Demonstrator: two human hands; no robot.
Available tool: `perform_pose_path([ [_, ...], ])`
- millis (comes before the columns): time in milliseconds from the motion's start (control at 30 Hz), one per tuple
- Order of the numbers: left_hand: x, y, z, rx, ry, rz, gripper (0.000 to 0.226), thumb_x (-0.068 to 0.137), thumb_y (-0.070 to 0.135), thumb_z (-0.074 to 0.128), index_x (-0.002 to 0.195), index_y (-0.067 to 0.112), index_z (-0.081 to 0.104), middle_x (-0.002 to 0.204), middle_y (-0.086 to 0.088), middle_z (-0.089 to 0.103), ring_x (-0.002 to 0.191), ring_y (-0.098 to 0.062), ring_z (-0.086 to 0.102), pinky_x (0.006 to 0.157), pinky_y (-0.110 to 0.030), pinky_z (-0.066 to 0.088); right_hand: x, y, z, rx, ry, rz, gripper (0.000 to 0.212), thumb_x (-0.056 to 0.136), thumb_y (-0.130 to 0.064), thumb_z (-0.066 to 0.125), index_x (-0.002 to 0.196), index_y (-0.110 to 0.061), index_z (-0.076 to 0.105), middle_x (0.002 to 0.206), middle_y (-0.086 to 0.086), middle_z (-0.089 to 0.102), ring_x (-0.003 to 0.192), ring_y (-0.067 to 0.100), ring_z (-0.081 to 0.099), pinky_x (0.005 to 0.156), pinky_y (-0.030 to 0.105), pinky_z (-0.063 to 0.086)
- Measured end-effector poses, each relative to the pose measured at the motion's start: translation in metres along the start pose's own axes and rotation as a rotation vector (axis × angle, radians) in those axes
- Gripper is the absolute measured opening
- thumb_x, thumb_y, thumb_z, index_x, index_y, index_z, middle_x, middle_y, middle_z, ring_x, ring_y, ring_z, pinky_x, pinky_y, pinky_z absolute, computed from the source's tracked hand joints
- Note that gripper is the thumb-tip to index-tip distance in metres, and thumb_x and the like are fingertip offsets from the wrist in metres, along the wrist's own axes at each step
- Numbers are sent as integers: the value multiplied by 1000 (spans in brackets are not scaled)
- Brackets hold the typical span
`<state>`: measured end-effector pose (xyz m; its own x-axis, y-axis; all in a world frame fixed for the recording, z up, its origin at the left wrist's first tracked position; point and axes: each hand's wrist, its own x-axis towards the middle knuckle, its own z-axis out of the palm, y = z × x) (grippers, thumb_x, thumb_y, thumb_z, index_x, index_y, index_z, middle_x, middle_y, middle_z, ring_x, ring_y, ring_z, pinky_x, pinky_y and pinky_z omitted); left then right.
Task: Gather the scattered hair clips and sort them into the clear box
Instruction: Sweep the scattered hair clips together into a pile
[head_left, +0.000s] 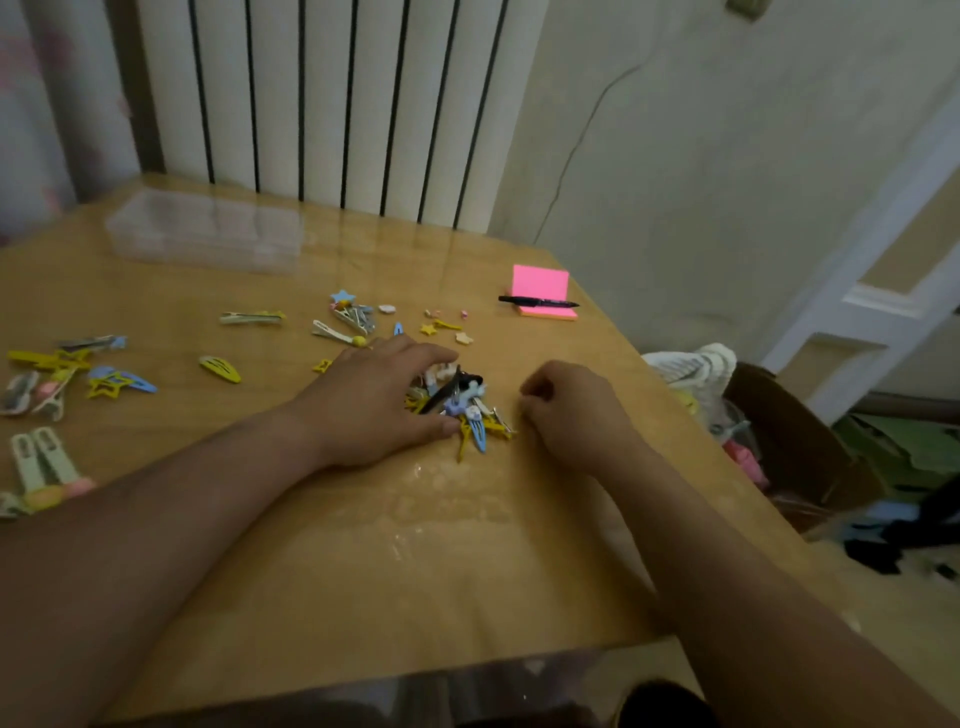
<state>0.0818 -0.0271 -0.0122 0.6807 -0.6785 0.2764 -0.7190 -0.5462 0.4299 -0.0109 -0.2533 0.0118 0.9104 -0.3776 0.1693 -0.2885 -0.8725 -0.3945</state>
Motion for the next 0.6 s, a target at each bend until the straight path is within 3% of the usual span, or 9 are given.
perform_pose_path([
  [167, -8, -2, -3, -26, 23, -9, 87, 83, 67, 77, 158, 39, 43, 148, 7, 50, 140, -16, 48, 117, -46, 41, 8, -34, 23, 301, 6, -74, 20, 99, -16, 63, 115, -20, 75, 108, -2, 75, 99, 15, 69, 88, 32, 55],
  [267, -10, -1, -2, 15, 21, -31, 99, 75, 83, 69, 160, 43, 38, 155, 6, 44, 147, -18, 40, 120, -46, 36, 10, -34, 28, 344, 67, -22, 30, 102, -17, 54, 126, -19, 71, 125, -2, 71, 115, 15, 64, 95, 27, 48],
  [367, -7, 0, 2, 72, -20, -37, 115, 65, 96, 58, 163, 46, 26, 168, 5, 31, 156, -20, 29, 126, -49, 27, 7, -47, 38, 492, -42, -68, 30, 103, -20, 53, 129, -21, 68, 125, -3, 70, 116, 13, 64, 102, 33, 50],
  [433, -5, 0, 4, 85, -12, -37, 110, 73, 90, 63, 164, 43, 23, 168, 8, 33, 155, -17, 30, 127, -47, 25, 15, -53, 43, 638, -100, -62, 28, 100, -27, 54, 124, -24, 69, 120, -2, 72, 112, 14, 68, 103, 42, 54],
  [500, -4, -1, 4, 112, 10, -45, 95, 84, 84, 60, 163, 43, 28, 161, 10, 40, 151, -17, 35, 124, -44, 26, 35, -49, 45, 706, -51, -30, 25, 98, -33, 54, 115, -26, 72, 111, -2, 75, 105, 16, 71, 99, 49, 57],
  [600, 0, -4, 0, 194, 10, -54, 77, 91, 81, 51, 158, 44, 38, 149, 12, 46, 142, -15, 42, 117, -41, 30, 76, -38, 39, 533, 76, -61, 24, 105, -32, 51, 112, -21, 72, 111, 1, 73, 108, 22, 66, 91, 39, 51],
])
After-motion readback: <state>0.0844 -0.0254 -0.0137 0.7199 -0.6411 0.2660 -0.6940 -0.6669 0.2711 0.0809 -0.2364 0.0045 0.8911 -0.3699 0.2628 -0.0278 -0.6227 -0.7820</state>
